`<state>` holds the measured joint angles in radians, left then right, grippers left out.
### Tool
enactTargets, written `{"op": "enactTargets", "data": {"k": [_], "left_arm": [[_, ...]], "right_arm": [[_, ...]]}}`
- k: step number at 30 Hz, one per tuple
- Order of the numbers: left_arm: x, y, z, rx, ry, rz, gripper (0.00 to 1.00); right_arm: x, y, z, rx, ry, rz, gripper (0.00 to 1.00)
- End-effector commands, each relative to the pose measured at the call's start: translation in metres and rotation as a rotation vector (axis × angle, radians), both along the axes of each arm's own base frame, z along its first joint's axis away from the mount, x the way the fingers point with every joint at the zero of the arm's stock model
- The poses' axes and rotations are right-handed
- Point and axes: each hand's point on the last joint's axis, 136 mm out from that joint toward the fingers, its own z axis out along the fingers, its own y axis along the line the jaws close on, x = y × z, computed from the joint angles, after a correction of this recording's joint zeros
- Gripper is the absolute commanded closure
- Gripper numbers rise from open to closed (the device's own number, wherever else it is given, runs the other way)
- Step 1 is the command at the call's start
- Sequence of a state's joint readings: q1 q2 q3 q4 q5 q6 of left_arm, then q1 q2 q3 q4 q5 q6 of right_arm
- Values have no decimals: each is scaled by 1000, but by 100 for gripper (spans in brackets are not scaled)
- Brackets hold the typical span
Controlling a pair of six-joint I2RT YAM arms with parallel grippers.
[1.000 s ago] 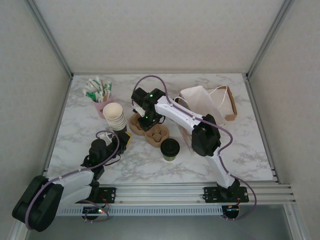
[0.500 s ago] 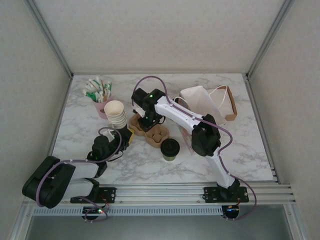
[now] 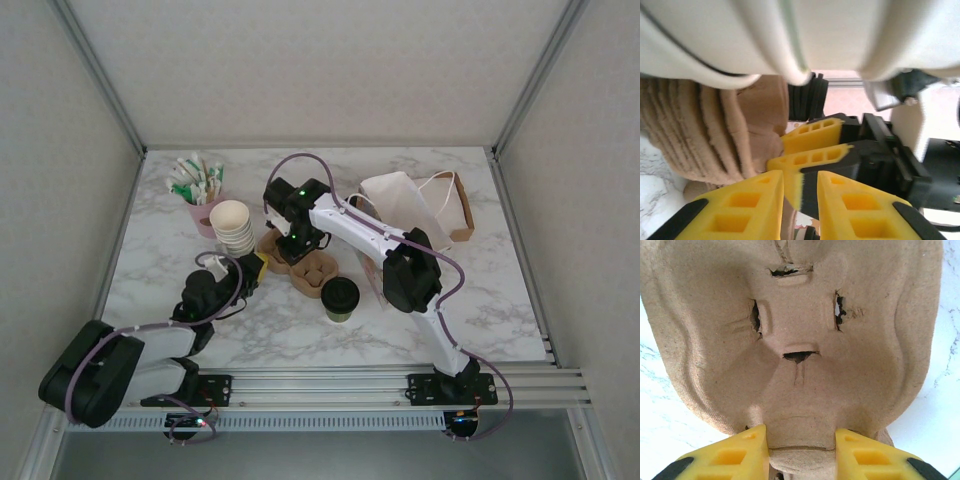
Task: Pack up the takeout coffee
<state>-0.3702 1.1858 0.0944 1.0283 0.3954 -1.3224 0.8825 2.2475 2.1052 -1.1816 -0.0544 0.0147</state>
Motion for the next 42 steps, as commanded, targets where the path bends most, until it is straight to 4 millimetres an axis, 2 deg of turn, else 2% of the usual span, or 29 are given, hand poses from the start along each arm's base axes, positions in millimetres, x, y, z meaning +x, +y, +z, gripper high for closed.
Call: {"op": "enactTargets", "data": {"k": [1, 8, 13, 22, 25, 28, 36, 42], "left_arm": [[-2, 5, -2, 42, -8, 27, 76], [-11, 6, -10, 65, 15, 44, 78], [-15, 17, -36, 116, 73, 92, 79], [-6, 29, -58, 212, 115, 160, 78], [-2, 28, -59, 206, 111, 170, 77], [1, 20, -51, 155, 81, 148, 74], [-13, -9, -48, 119, 74, 126, 71], [-20, -6, -50, 92, 79, 141, 69]], "right_arm": [[-10, -2, 13, 16, 13, 1, 67], [-10, -2, 13, 16, 11, 0, 68], [-10, -2, 11, 13, 13, 0, 68], [-10, -3, 13, 15, 11, 2, 68], [-11, -5, 13, 10, 12, 1, 68], [-12, -6, 13, 10, 12, -1, 68], [-20, -10, 15, 20, 28, 0, 68], [-24, -11, 11, 25, 46, 5, 68]]}}
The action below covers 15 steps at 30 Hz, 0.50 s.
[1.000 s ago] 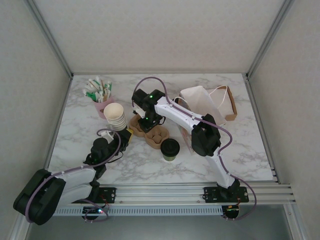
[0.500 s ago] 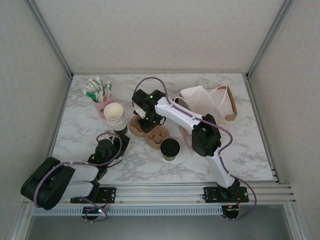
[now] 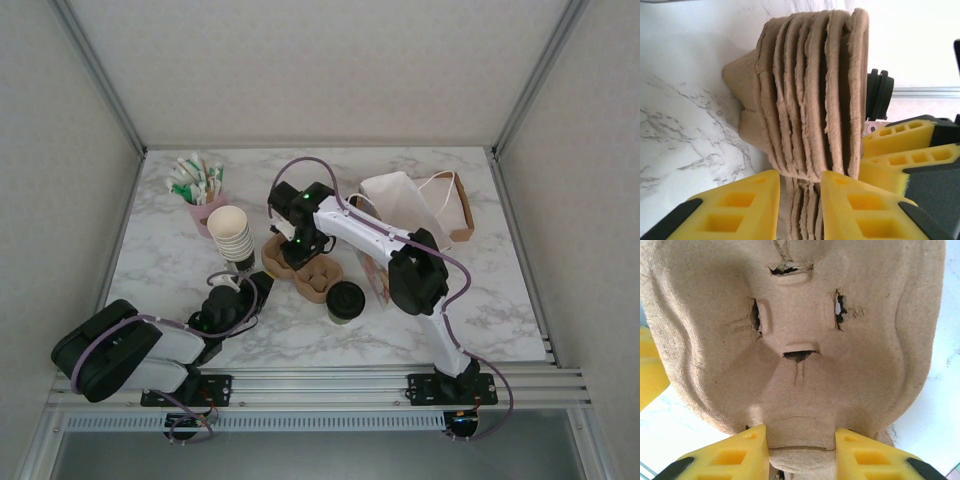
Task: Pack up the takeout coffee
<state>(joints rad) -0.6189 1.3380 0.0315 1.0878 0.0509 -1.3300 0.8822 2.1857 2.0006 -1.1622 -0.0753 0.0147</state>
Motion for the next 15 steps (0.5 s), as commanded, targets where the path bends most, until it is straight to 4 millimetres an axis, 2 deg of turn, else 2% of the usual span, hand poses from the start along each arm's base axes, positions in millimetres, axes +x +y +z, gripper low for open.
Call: {"op": "enactTargets", "data": {"k": [1, 5, 15], "left_arm": [[1, 8, 8, -41, -33, 54, 68], [4, 1, 12, -43, -40, 33, 64], [5, -7, 8, -129, -33, 13, 66]], "right_arm": [[-10, 1, 13, 33, 16, 1, 68], [-11, 2, 11, 35, 19, 3, 68], [-17, 8, 11, 54, 45, 15, 68]]}}
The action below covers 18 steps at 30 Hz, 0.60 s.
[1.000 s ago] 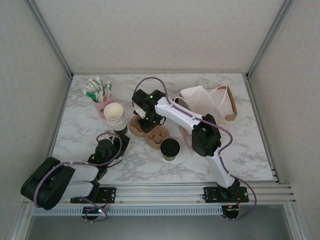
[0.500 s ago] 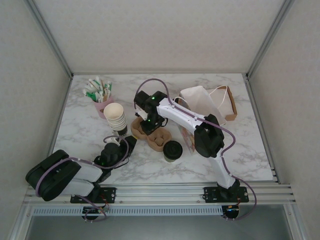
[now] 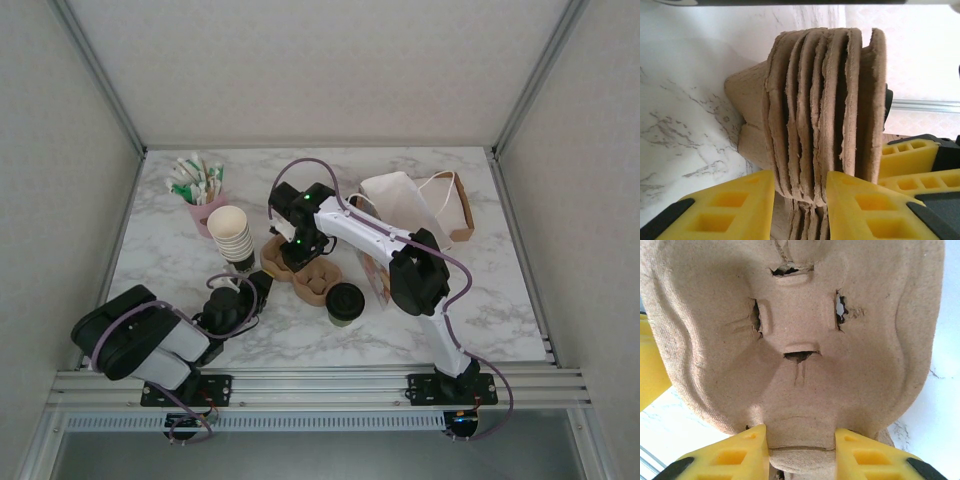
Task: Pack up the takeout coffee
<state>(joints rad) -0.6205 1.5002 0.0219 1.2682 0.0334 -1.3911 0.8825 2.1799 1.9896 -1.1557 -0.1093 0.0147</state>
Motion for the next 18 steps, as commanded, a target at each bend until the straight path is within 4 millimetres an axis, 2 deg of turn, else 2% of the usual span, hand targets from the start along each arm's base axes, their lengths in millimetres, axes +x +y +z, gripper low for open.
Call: {"op": "enactTargets", "data": {"k": [1, 7, 18], "left_arm": [[1, -9, 17, -82, -56, -22, 66], [1, -8, 17, -90, -59, -18, 67], [3, -5, 21, -31, -64, -9, 62]], "right_arm": [[-12, 5, 11, 34, 21, 11, 68], [-12, 4, 9, 25, 21, 12, 68], [-10, 6, 9, 24, 24, 13, 68]]}}
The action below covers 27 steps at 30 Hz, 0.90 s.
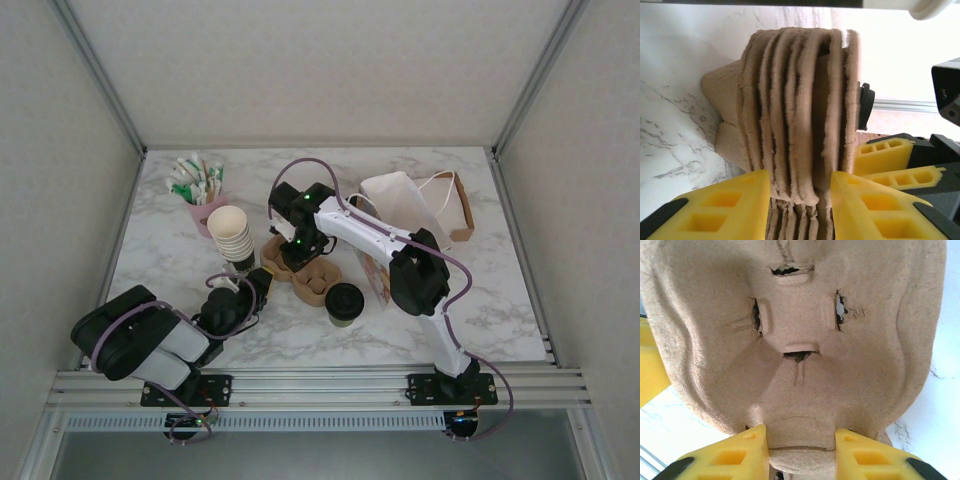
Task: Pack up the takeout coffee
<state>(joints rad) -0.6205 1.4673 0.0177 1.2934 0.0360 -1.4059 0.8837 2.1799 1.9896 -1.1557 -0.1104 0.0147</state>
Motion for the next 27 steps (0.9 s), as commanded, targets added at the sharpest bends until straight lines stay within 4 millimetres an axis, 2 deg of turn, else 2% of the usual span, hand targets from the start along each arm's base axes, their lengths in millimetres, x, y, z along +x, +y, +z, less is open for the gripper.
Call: {"op": "enactTargets", "data": {"k": [1, 13, 27], "left_arm": [[1, -3, 6, 12, -26, -10, 62], [5, -13, -6, -3, -3, -40, 64], [3, -7, -8, 38, 11, -22, 64]], "right_arm": [[-9, 6, 8, 22, 24, 12, 68], [-10, 5, 9, 21, 26, 11, 68], [-1, 4, 24, 28, -26, -8, 68]]}}
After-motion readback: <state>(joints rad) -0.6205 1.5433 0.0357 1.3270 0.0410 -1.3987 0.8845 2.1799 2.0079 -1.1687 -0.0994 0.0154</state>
